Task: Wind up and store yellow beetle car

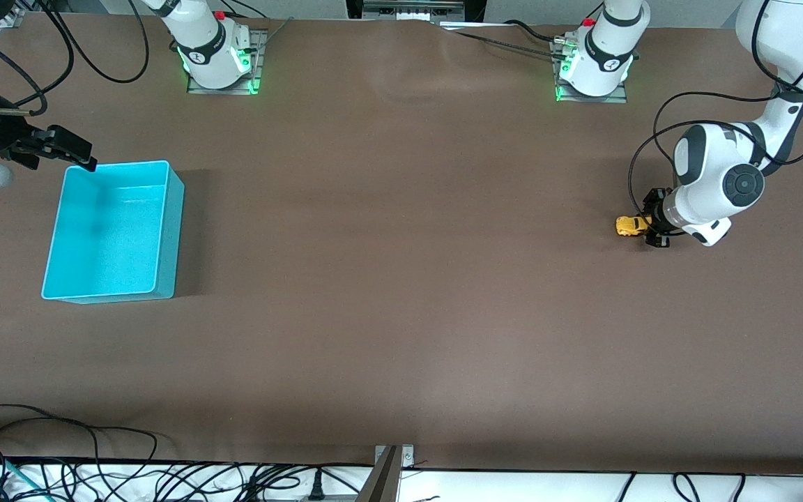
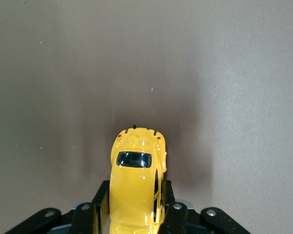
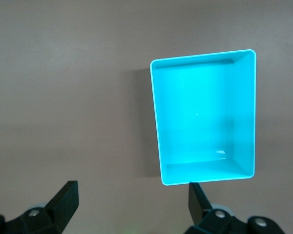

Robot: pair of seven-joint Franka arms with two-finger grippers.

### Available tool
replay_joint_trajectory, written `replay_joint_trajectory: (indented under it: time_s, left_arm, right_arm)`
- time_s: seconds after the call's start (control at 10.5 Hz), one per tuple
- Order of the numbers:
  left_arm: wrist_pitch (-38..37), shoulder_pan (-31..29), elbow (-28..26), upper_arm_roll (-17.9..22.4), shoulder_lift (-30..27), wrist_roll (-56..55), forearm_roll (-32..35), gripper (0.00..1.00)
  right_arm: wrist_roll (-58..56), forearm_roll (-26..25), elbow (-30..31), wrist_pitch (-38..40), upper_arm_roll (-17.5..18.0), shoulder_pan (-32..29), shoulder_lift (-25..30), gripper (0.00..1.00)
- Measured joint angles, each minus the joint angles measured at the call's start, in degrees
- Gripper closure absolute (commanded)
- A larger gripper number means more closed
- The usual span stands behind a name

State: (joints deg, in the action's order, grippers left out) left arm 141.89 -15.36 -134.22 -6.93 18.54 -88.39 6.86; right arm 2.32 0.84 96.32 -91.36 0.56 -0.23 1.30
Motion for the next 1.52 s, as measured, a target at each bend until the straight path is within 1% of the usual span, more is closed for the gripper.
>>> replay_joint_trajectory:
  time_s: [0.66,1.04,1.14,1.23,1.33,1.42,1.52]
  left_arm:
    - [-0.5,-2.7,1.1,0.0,0.6,3.3,0.0,1.0]
    - [-0.5,-2.8,1.2,0.0,0.7,3.4,0.0,1.0]
    - [-0.5,-2.8,1.2,0.0,0.7,3.4,0.1,0.98]
    - [-0.5,-2.8,1.2,0.0,0.7,3.4,0.1,0.69]
    - [-0.5,-2.8,1.2,0.0,0.7,3.4,0.1,0.47]
    - [-0.5,-2.8,1.2,0.0,0.7,3.4,0.1,0.42]
    - [0.2,-2.8,1.2,0.1,1.9,3.4,0.2,0.42]
  right_arm:
    - [0.0,0.0,0.0,0.0,0.0,0.0,0.0,0.0]
    - [0.0,0.0,0.0,0.0,0.0,0.0,-0.1,0.0]
    - [0.0,0.0,0.0,0.0,0.0,0.0,-0.1,0.0]
    - [0.0,0.0,0.0,0.0,0.0,0.0,-0.1,0.0]
    - [0.0,0.0,0.0,0.0,0.0,0.0,-0.1,0.0]
    - [0.0,0.0,0.0,0.0,0.0,0.0,-0.1,0.0]
    - [0.0,0.0,0.0,0.0,0.0,0.0,-0.1,0.0]
